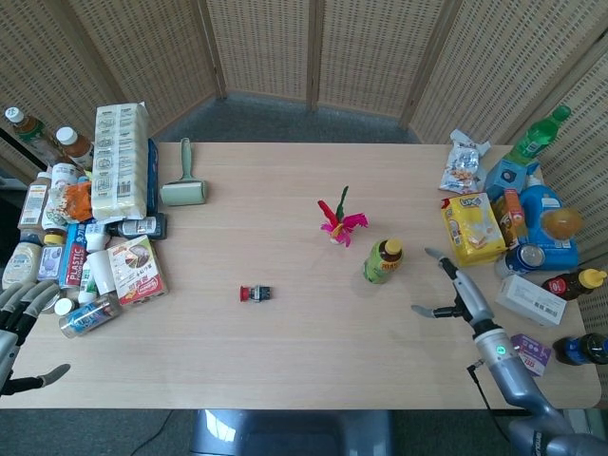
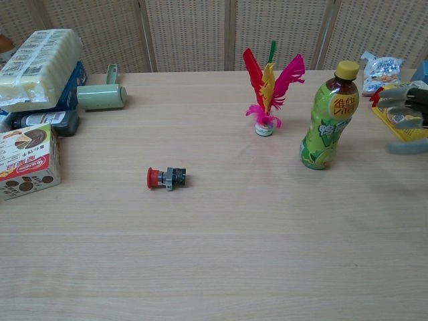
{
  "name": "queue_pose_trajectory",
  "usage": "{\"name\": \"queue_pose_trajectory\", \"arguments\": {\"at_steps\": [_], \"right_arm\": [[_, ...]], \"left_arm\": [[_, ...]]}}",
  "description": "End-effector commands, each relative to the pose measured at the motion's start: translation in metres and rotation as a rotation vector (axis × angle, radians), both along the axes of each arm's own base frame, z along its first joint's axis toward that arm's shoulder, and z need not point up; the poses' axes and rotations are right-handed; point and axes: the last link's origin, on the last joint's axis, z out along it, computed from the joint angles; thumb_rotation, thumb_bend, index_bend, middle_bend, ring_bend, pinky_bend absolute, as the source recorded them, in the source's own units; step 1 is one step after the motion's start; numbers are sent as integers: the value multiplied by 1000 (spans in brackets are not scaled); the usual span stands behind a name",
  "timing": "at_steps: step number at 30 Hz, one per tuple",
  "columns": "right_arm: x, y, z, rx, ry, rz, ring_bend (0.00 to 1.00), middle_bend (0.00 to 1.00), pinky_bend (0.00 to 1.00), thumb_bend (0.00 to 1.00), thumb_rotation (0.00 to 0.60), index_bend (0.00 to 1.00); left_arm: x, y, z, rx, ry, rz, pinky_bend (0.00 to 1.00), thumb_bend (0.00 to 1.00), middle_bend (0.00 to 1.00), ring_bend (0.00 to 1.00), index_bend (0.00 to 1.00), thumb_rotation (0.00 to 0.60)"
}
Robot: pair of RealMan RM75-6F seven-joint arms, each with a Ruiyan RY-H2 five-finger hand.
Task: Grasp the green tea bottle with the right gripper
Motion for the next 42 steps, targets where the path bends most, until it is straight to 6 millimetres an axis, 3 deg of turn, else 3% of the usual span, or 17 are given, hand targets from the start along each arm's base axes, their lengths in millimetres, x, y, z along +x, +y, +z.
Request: {"name": "queue_pose_trajectory", "arguments": {"at_steps": [1, 8, 35, 37, 39, 41, 42], "right_arm": [[6, -14, -10, 13, -37, -14, 0, 0, 0, 0, 600, 0], [16, -36, -22, 36, -136, -52, 0, 0, 0, 0, 600, 0], [51, -53, -60, 59, -365, -100, 0, 0, 0, 0, 600, 1], [51, -54, -63, 49, -380, -117, 0, 47, 0, 0, 600, 29], [49, -55, -66, 37, -390, -140, 0, 165, 2, 0, 600, 76], [46, -56, -69, 17, -392, -157, 24, 301, 69, 0, 600, 175], [45, -56, -71, 10, -392, -164, 65, 388, 157, 0, 600, 264]], "left_arm": [[-1, 2, -2, -4, 4, 5, 0, 0, 0, 0, 0, 600], [-4, 7, -5, -6, 16, 29, 0, 0, 0, 0, 0, 600], [-12, 13, -9, -2, 39, 69, 0, 0, 0, 0, 0, 600], [-12, 13, -9, -2, 40, 72, 0, 0, 0, 0, 0, 600], [-13, 14, -9, 0, 41, 74, 0, 0, 0, 0, 0, 600], [-13, 14, -9, 0, 41, 76, 0, 0, 0, 0, 0, 600], [-13, 14, -9, 1, 41, 76, 0, 0, 0, 0, 0, 600]]}}
